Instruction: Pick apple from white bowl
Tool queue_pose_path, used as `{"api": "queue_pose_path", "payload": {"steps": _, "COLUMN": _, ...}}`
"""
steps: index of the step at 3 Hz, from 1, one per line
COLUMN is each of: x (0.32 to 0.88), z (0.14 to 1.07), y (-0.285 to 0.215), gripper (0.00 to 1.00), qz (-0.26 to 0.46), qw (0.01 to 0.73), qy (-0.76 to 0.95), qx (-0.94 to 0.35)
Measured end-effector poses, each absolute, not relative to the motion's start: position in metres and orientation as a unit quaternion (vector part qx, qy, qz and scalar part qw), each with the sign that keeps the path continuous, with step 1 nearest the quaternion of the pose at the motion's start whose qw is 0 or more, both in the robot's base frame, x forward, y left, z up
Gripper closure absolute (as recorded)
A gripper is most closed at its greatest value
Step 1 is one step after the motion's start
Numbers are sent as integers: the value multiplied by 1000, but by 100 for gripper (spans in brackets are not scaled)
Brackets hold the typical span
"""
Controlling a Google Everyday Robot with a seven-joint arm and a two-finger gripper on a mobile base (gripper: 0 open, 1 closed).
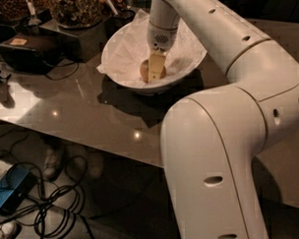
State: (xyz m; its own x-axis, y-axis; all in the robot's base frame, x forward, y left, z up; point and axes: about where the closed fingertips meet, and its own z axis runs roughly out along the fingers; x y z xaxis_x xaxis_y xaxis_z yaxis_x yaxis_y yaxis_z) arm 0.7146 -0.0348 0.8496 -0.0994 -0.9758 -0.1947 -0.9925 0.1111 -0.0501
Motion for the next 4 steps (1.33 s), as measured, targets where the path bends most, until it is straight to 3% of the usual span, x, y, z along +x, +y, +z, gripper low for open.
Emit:
{"api": "queue_pose_path", "payload": {"steps": 2, "x": 722, "z": 847, "y": -31, "gripper": 83, "qz": 44, "qw": 101, "qy": 740, "qx": -664}}
{"api": "queue_pose_path", "payload": {"steps": 3, "x": 726, "z": 846, "y": -27, "gripper": 100, "qz": 41, "qw": 110, "qy": 738, "qx": -664}}
{"api": "queue_pose_path", "payload": {"steps": 4, "x": 714, "z": 868, "y": -29, "gripper": 100, "qz": 35, "qw": 146, "qy": 721, "qx": -677}}
